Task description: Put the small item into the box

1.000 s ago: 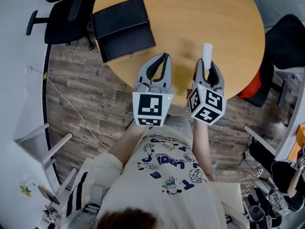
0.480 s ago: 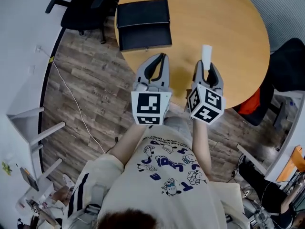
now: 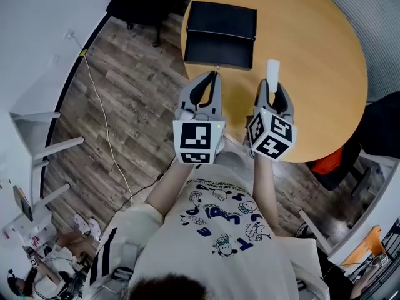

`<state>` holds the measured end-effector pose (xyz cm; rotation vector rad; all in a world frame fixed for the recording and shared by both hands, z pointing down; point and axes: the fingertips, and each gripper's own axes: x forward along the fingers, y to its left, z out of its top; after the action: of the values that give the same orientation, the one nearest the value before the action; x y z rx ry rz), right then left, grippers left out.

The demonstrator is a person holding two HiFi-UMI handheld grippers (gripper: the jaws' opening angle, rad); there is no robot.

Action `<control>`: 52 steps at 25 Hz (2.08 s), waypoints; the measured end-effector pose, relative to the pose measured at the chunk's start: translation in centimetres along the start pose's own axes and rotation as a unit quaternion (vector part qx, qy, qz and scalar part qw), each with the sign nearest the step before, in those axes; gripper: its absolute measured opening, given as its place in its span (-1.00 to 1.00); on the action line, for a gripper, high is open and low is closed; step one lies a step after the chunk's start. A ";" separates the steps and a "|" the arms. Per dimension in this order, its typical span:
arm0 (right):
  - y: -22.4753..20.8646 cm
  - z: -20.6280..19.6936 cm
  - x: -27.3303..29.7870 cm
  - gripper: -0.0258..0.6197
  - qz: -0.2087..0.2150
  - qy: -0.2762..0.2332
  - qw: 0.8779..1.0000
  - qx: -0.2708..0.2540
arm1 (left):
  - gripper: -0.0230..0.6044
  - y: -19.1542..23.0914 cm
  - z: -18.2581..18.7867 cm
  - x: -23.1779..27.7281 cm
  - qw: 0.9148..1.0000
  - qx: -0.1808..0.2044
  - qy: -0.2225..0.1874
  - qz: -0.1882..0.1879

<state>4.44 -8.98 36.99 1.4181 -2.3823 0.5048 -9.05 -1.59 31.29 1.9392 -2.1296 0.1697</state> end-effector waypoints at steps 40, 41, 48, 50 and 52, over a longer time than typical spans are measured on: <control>7.8 -3.9 12.6 -0.45 0.014 0.116 0.993 -0.018 | -0.85 10.8 -4.1 8.4 0.996 -0.042 0.082 0.003; 7.7 -4.2 12.7 -0.45 0.013 0.120 0.993 -0.017 | -0.85 10.9 -4.3 8.6 0.995 -0.043 0.085 0.002; 7.5 -5.7 13.7 -0.45 0.006 0.141 0.990 -0.017 | -0.85 10.9 -5.6 9.6 0.994 -0.046 0.104 -0.008; 7.5 -6.1 13.9 -0.45 0.004 0.147 0.989 -0.015 | -0.85 11.0 -6.1 9.9 0.993 -0.047 0.109 -0.011; 7.5 -6.5 14.0 -0.45 0.000 0.150 0.989 -0.013 | -0.85 11.0 -6.4 10.0 0.992 -0.049 0.112 -0.014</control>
<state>-7.97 -13.53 47.93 1.2330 -2.1419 0.6356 -20.05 -8.41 41.00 1.8016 -1.9300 0.2595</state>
